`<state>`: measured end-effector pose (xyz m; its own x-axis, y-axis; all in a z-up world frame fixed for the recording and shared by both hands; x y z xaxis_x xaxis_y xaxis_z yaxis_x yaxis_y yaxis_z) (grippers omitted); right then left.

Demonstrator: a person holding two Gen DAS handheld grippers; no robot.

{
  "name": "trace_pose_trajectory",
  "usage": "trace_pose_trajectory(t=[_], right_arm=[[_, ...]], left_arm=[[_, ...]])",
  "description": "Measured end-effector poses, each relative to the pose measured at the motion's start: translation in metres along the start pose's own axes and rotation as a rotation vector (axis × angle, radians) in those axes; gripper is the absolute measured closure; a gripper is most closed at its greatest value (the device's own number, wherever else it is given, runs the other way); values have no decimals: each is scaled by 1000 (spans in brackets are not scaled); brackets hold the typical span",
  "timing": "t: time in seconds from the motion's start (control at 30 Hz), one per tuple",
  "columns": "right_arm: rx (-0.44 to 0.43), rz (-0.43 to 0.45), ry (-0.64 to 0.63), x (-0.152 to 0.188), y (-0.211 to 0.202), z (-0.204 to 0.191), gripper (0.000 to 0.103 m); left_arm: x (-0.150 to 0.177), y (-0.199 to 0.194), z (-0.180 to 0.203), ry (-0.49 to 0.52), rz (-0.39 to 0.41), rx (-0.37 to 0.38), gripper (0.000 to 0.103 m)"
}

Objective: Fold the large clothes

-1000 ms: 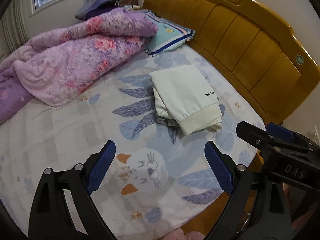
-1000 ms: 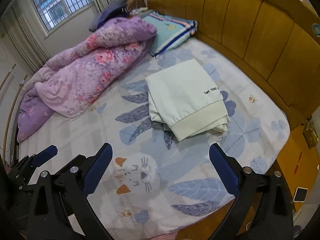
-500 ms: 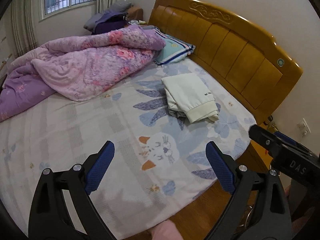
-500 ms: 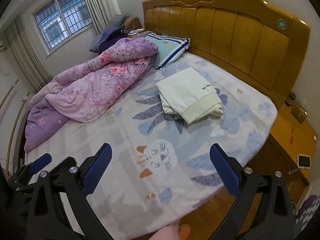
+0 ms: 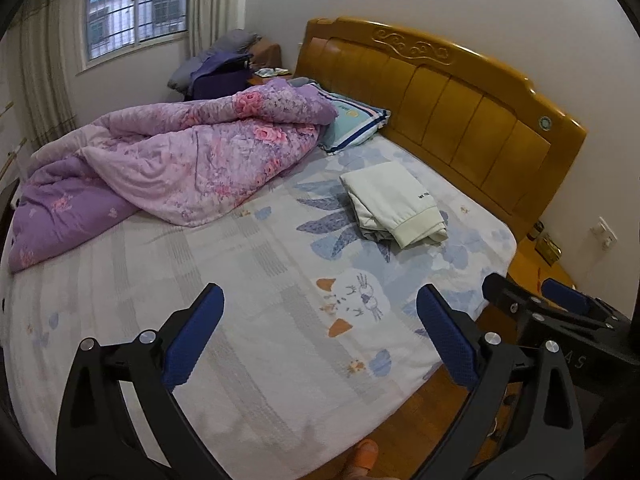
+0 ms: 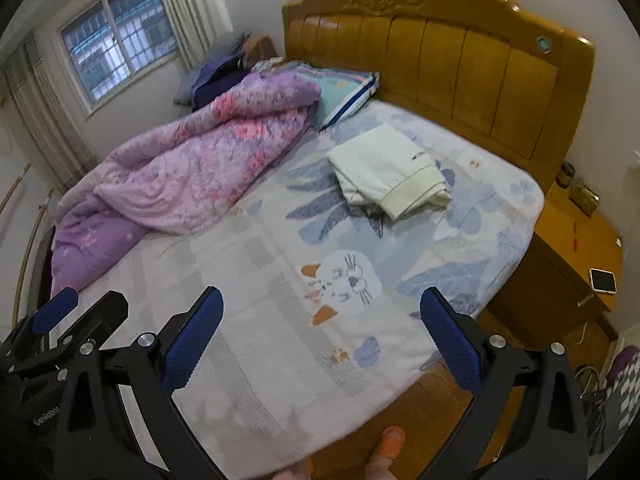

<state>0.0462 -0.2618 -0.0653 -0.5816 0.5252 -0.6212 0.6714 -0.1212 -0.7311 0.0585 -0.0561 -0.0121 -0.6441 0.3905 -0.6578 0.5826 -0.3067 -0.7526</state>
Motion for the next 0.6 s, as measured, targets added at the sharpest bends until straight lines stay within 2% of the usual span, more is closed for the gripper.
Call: trace_pose_trajectory(t=[0.1, 0.3, 0.4, 0.6], right_arm=[[7, 7, 27, 3, -1, -20, 8], [63, 21, 14, 19, -2, -53, 8], [81, 21, 5, 23, 1, -63, 8], [115, 34, -21, 25, 4, -77, 8]], left_arm=[[-5, -1, -20, 24, -5, 0, 6], [-7, -1, -54, 27, -20, 50, 6], [-6, 0, -62, 45, -10, 32, 6], [-4, 4, -71, 31, -20, 56, 6]])
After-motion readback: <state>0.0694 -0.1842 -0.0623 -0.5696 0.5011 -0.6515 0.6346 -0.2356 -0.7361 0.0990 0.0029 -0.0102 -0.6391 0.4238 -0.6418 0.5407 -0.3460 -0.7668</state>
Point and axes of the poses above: each gripper's, at about its wrist camera, not at the fingertips, and y roughly the way its jaws point, z to its right, x to its underside, the point moved 1 cm from there along y, roughly the way its jaws point, and after that the axes turned 7 degrees about -x, right-handed, at the moved point
